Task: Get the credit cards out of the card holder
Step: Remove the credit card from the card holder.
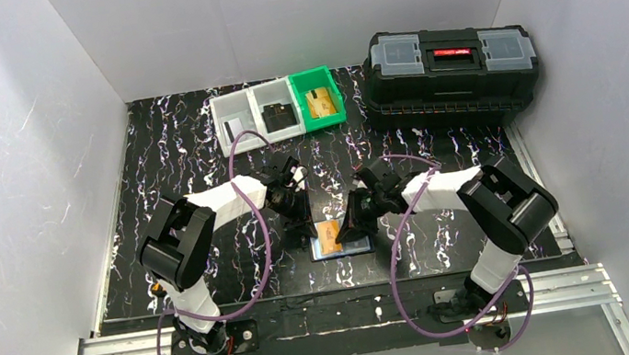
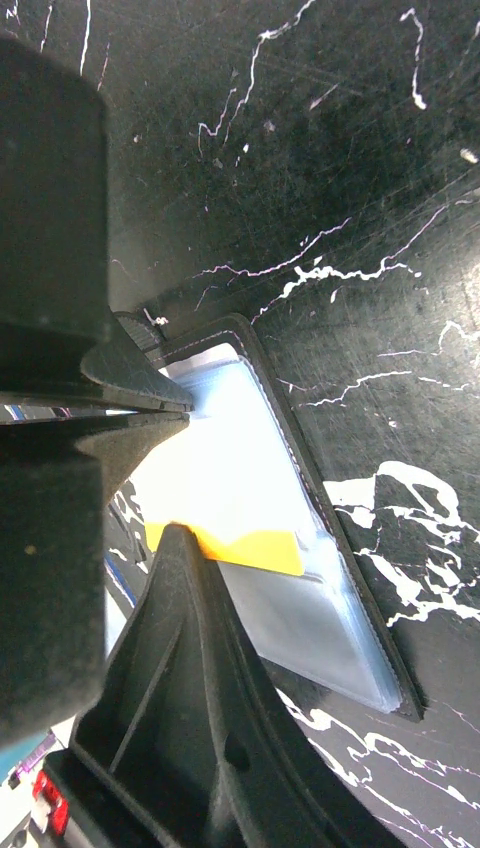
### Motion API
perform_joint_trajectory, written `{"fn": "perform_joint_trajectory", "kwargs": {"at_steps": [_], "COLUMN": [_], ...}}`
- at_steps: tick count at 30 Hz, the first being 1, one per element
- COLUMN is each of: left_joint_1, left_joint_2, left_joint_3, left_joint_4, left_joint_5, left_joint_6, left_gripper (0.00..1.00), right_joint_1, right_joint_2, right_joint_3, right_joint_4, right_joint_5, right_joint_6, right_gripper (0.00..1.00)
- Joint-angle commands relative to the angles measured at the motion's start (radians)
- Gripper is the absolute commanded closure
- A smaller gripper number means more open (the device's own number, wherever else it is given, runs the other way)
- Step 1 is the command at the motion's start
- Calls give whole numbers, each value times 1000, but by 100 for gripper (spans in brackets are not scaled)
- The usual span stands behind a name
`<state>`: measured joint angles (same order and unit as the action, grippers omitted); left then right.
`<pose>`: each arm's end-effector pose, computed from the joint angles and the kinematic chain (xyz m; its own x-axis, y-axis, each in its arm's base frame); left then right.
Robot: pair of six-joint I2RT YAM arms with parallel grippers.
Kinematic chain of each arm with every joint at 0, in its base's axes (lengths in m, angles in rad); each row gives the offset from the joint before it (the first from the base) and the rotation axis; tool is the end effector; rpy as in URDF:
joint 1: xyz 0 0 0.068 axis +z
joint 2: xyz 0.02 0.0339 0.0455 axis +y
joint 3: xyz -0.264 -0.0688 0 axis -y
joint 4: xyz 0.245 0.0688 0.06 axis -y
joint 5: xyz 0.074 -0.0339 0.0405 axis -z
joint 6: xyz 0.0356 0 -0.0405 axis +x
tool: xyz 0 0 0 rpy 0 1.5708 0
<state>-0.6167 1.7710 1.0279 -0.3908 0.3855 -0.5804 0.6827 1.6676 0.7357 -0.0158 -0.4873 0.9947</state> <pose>0.2686 -0.2069 0.1537 -0.9832 0.0742 -0.1670 0.1514 0.8425 -0.5169 0.2233 0.2030 0.1297 -0.9885 0.1512 0.0010 0.1092 0.7092 0.6965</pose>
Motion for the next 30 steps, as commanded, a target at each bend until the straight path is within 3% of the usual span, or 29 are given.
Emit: {"fn": "perform_joint_trajectory", "kwargs": {"at_steps": [1, 12, 18, 23, 26, 30], "left_joint_1": [-8, -8, -7, 1, 35, 89], "left_joint_2": [41, 49, 30, -33, -63, -84], "left_joint_3": [-40, -8, 100, 228, 289, 324], "left_joint_4": [-76, -82, -152, -233, -245, -185], "left_joint_5": [-109, -103, -100, -99, -28, 146], "left_joint_6": [28, 31, 42, 53, 44, -9], "left_gripper": [100, 100, 98, 64, 42, 28], "right_joint_1": [-9, -29, -46, -84, -129, -203], "right_joint_2": [-57, -251, -310, -333, -348, -371], "right_joint_3": [-20, 33, 96, 113, 129, 163], "right_joint_4": [-50, -246, -305, -319, -322, -309], "right_joint_5": [80, 157, 142, 104, 51, -46], "right_joint_6": [-26, -106, -132, -140, -143, -141], "right_gripper": [99, 99, 99, 99, 99, 99]}}
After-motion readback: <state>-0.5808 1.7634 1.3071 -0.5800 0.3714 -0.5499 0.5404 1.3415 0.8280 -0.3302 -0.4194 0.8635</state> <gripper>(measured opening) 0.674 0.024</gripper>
